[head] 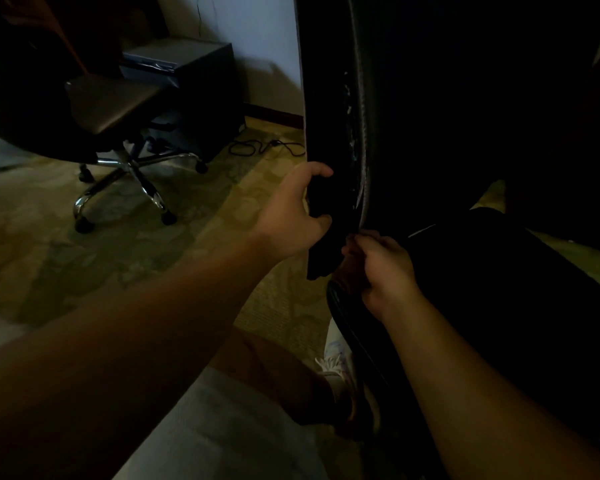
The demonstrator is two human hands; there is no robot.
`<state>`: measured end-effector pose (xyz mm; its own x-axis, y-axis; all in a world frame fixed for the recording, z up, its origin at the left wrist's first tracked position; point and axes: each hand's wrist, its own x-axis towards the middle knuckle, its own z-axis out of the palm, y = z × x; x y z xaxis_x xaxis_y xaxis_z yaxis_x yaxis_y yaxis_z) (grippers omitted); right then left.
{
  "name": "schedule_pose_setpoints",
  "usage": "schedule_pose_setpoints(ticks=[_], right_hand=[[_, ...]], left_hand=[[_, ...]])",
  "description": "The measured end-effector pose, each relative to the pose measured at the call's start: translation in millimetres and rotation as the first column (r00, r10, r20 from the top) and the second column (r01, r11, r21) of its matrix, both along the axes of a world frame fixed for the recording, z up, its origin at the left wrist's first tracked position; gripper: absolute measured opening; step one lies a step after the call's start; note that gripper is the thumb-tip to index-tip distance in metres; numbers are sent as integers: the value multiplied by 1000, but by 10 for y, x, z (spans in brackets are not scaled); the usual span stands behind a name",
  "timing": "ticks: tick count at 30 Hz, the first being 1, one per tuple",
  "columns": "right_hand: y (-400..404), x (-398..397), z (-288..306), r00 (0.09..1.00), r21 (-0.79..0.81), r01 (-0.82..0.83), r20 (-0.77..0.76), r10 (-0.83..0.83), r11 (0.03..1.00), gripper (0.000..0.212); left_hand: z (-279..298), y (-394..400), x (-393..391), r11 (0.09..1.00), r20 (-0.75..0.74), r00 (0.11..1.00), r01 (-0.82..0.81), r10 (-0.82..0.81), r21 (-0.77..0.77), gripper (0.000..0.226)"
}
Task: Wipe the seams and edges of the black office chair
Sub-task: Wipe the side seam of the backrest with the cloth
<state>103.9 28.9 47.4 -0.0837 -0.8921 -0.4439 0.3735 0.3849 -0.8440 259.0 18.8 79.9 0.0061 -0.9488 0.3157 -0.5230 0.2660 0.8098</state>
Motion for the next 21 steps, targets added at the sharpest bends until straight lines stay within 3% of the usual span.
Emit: schedule_pose_setpoints(ticks=[3,6,9,13,17,21], right_hand=[[-15,-39,19,998,-5,57,-10,-57,998,5],[-30,-63,44,998,17,-3,-68,5,1000,7],[-70,-115,57,996,33,72,-56,-70,997,10],[-29,-92,97,994,30,-93,-57,95,995,8],[-9,-48,81,998,49,42,-51,-40,998,8],[36,-53,106,999,81,-41,-10,42,996,7]], left_hand=[[-3,27,-28,1000,-25,1000,-8,8,9,59],[-4,52,-55,999,-61,997,-36,37,25,57],[-8,49,-49,999,-61,998,-25,28,46,57],[-11,60,-39,998,-70,997,-23,27,52,57],[22,96,-50,998,-61,997,-33,36,55,58],[25,136,-48,998,-72,997,-35,39,59,56]])
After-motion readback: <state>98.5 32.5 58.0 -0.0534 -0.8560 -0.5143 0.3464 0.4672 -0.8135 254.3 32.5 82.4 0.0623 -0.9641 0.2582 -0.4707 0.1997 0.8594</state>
